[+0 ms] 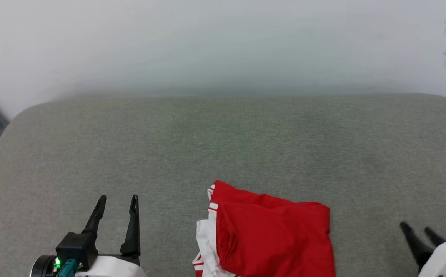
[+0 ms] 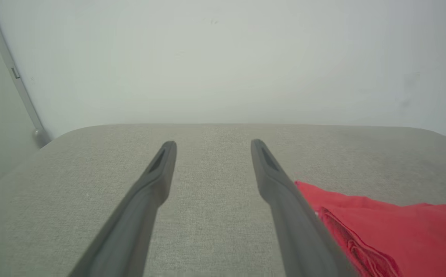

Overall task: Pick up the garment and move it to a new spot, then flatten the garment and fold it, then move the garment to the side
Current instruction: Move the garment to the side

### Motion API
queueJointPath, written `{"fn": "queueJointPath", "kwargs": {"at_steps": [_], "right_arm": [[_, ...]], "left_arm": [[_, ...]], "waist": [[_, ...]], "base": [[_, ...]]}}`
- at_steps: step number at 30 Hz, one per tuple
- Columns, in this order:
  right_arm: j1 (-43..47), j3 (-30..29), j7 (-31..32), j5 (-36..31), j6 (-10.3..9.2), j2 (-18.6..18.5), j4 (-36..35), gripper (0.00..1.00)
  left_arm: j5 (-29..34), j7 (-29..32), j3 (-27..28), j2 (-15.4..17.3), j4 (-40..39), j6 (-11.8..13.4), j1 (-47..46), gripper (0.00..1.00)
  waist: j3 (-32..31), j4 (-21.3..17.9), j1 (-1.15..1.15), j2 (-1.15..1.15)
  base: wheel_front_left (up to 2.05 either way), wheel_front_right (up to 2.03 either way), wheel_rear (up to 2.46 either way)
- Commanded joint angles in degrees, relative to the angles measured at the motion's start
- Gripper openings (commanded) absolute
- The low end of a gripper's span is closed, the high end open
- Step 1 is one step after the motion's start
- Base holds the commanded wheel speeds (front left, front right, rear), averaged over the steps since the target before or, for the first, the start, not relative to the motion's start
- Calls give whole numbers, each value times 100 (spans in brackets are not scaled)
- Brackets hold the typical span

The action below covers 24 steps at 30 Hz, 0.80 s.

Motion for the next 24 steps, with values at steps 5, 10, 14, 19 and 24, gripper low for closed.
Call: {"fn": "queueJointPath", "kwargs": {"at_steps": [5,10,14,19,24], "right_arm": [[-85,499,1026,757,-1,-112,187,100],[-280,918,1270,1407,-1,-50,288,100],[-511,1237,1416,1768,-1,-38,566,100],[-669,1590,1565,2089,-5,44,1030,100],[-805,1857,1544,2294,-5,39,1182,0]], "left_arm": [[60,-37,-5,-112,65,-89,-237,100],[109,-41,20,-206,90,-184,-431,100],[168,-36,70,-256,113,-261,-599,100],[244,-37,134,-326,166,-342,-730,100],[301,-37,196,-391,222,-414,-772,100]], "waist": [[313,314,0,0],[631,469,0,0],[887,548,0,0],[1076,596,0,0],[1118,577,0,0]], "base": [[0,0,0],[0,0,0],[0,0,0],[0,0,0],[0,0,0]]}}
